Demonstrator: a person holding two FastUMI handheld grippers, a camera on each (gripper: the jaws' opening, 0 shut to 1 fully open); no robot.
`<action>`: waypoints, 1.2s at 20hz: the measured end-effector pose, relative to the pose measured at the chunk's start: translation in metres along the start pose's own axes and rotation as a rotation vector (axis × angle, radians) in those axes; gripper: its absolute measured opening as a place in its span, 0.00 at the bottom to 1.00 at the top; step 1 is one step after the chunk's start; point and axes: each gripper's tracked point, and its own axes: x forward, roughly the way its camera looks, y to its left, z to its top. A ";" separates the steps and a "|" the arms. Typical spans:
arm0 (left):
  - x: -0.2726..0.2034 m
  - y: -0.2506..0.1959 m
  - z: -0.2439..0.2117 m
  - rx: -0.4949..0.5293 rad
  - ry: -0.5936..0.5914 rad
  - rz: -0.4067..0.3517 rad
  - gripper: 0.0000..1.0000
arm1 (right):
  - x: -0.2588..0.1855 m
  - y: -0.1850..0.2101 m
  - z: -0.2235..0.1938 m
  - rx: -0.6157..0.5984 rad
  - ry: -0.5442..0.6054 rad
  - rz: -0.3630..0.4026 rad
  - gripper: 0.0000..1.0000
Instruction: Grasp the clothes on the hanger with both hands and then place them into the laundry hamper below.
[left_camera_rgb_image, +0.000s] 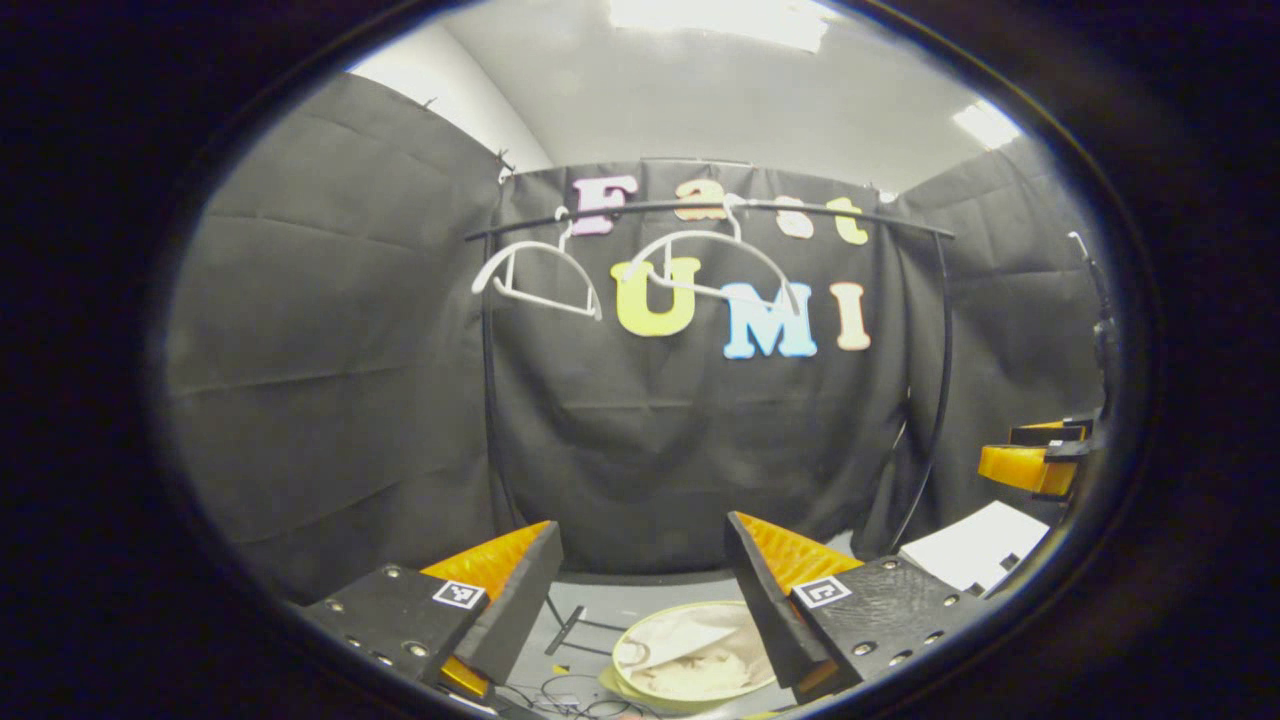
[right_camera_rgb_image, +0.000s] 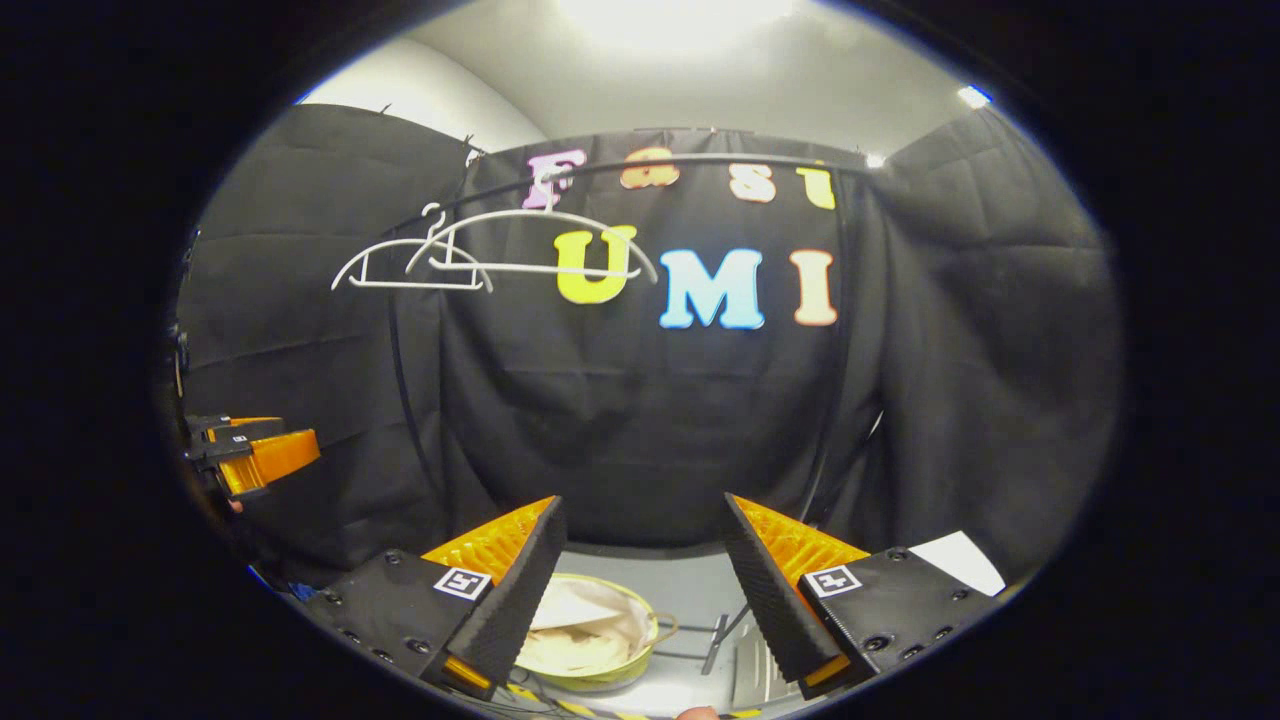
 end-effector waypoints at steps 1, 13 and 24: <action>-0.003 -0.007 0.010 -0.001 -0.023 -0.007 0.95 | -0.005 -0.007 0.011 -0.002 -0.030 -0.012 0.93; -0.027 -0.036 0.051 0.039 -0.126 -0.001 0.95 | -0.025 -0.050 0.035 0.029 -0.115 -0.037 0.93; -0.016 -0.037 0.057 0.063 -0.152 -0.004 0.94 | -0.013 -0.049 0.048 0.030 -0.146 -0.020 0.98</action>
